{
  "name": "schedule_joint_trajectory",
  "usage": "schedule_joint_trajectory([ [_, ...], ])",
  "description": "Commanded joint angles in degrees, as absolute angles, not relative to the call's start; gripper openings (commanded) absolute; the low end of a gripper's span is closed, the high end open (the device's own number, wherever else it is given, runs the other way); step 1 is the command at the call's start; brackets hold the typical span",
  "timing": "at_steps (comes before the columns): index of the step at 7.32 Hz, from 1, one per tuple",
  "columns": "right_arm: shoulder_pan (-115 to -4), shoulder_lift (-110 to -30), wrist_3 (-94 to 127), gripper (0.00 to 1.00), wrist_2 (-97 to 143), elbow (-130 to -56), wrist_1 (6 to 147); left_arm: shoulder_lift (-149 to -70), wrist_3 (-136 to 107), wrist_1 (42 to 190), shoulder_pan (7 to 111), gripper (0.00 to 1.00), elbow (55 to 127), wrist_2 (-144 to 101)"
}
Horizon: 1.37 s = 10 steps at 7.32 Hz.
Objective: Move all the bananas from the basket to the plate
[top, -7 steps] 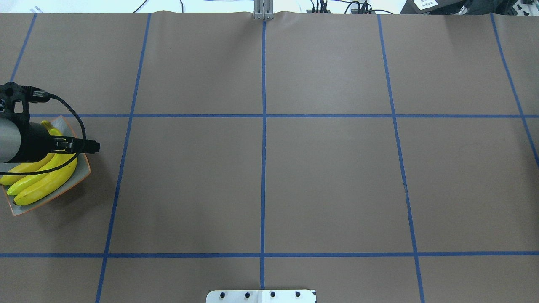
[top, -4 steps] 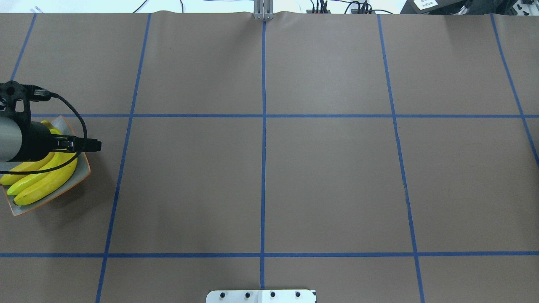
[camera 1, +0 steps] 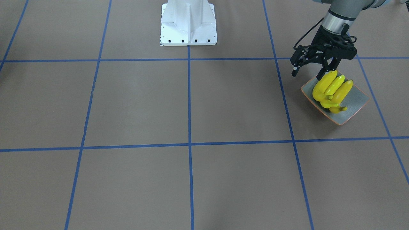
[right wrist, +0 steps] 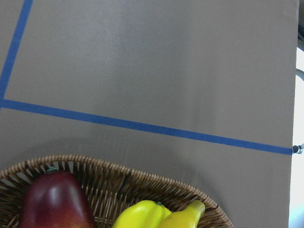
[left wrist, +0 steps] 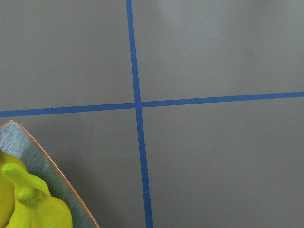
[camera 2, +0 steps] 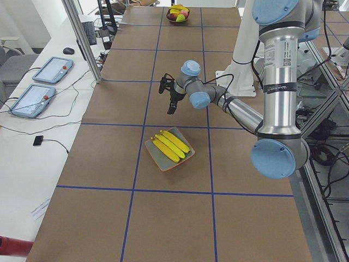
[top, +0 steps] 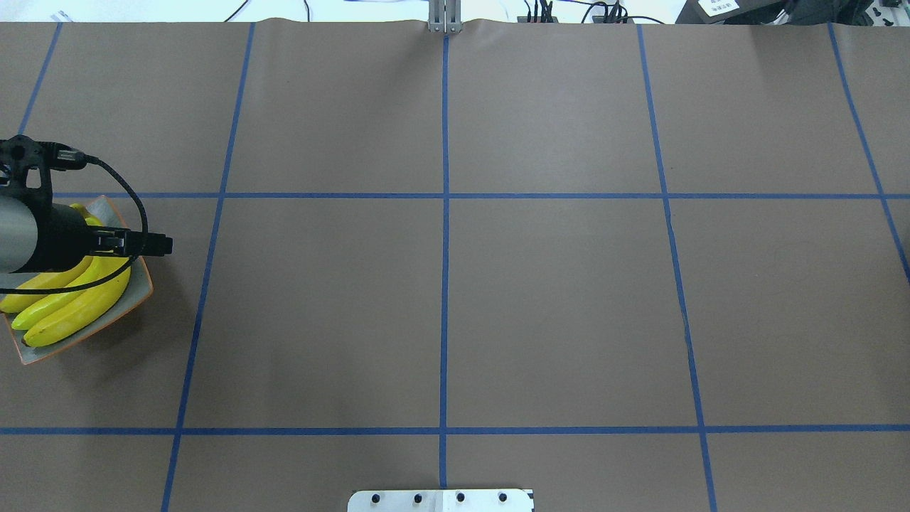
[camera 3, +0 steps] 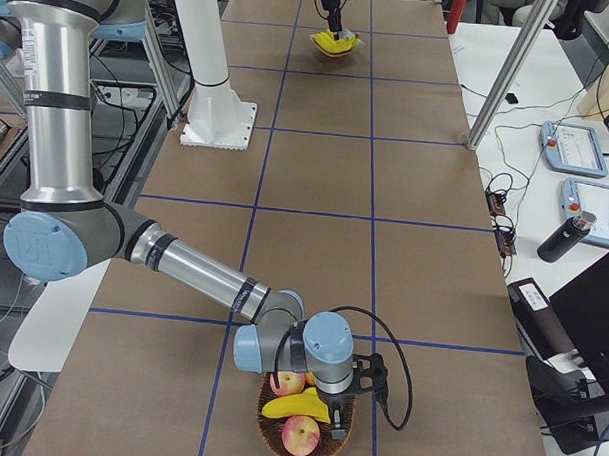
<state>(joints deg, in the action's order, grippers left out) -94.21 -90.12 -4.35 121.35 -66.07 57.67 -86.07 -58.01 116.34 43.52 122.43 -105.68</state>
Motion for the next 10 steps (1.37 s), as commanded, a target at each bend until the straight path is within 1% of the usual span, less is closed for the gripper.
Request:
schedule_joint_trajectory([
  [1,-94.13,-90.53,-4.31,0.84,120.23,-63.11,53.88,-86.83,-58.01,116.37,43.51,1.0,122.52,-105.56],
  [2,-94.04,-90.53,-4.22,0.8,120.67,-63.19,53.88,-86.84,-58.01,116.37,43.51,1.0,122.78,-105.56],
  [4,-93.87,-90.35,0.4,0.75,122.24,-64.33,53.96,-86.84,-58.01,116.37,43.51,1.0,122.87,-105.56],
  [5,-93.87,-90.35,1.05,0.74,122.34,-64.25,53.96,-86.84,-58.01,116.37,43.51,1.0,122.87,-105.56],
  [6,-93.87,-90.53,2.97,0.76,122.34,-64.16,53.96,-86.84,-58.01,116.37,43.51,1.0,122.87,-105.56],
  [7,-93.69,-90.79,3.51,0.83,122.17,-63.9,53.96,-86.84,-58.01,116.37,43.51,1.0,122.87,-105.56],
  [8,-93.6,-91.49,4.91,0.85,122.34,-63.81,53.96,-87.1,-58.01,116.37,43.51,1.0,122.96,-105.47],
  [9,-93.52,-91.84,5.53,0.85,122.43,-63.9,53.96,-87.36,-57.92,116.37,43.51,1.0,123.05,-105.47],
  [10,-93.43,-91.85,5.71,0.79,122.69,-63.9,53.96,-87.45,-57.92,116.37,43.51,1.0,123.05,-105.47],
])
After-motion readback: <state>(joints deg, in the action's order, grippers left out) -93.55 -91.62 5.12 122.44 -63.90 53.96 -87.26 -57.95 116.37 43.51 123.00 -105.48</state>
